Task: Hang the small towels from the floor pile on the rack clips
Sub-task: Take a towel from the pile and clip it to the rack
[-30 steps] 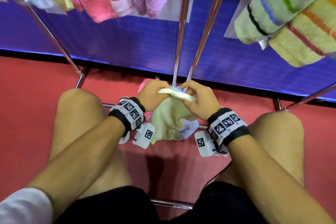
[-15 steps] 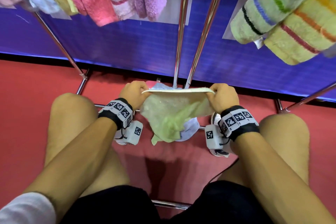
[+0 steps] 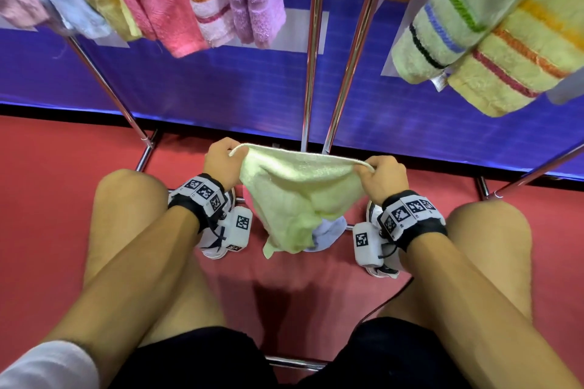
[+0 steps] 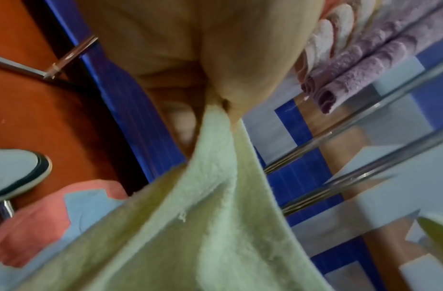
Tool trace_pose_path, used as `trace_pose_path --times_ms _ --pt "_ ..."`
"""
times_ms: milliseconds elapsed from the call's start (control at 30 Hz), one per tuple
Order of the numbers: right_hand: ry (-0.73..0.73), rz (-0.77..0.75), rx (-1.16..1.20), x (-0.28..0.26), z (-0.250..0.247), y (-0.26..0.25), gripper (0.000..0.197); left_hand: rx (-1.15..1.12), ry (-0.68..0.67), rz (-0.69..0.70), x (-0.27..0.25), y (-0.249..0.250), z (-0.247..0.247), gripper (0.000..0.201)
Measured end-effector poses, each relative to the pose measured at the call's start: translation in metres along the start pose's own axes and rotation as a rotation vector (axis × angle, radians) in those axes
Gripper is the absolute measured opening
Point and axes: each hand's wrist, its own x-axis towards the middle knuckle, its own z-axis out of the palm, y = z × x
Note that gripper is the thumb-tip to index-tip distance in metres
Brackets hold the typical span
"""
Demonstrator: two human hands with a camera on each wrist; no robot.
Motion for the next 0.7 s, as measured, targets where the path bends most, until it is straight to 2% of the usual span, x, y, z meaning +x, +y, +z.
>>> trace_pose_path --times_ms 67,233,333,400,500,600,700 --pt "0.028 -0.016 0.114 -0.001 0.002 -0.002 0.011 -0.070 -0.042 -0.044 0.000 0.005 0.003 0.011" --pt "-0.048 -0.107 0.338 -0.010 0.013 -0.016 0.031 -0.232 -0.217 -0.124 -0.011 0.017 0.024 0.010" --pt "-0.127 -0.211 0.315 -0.020 0.021 -0.029 0.033 -0.314 -0.388 -0.110 -0.029 0.031 0.040 0.014" --pt "-0.166 -0.268 0.275 -0.026 0.027 -0.036 0.028 -0.358 -0.490 -0.110 -0.041 0.039 0.048 0.021" --pt "-0.226 -0.309 0.320 -0.032 0.035 -0.044 0.024 -0.393 -0.598 -0.125 -0.051 0.044 0.057 0.032" --pt "-0.248 -0.329 0.350 -0.032 0.038 -0.045 0.021 -0.434 -0.667 -0.126 -0.055 0.050 0.058 0.038" --pt "-0.242 -0.317 0.368 -0.026 0.038 -0.045 0.029 -0.404 -0.657 -0.089 -0.054 0.056 0.056 0.031"
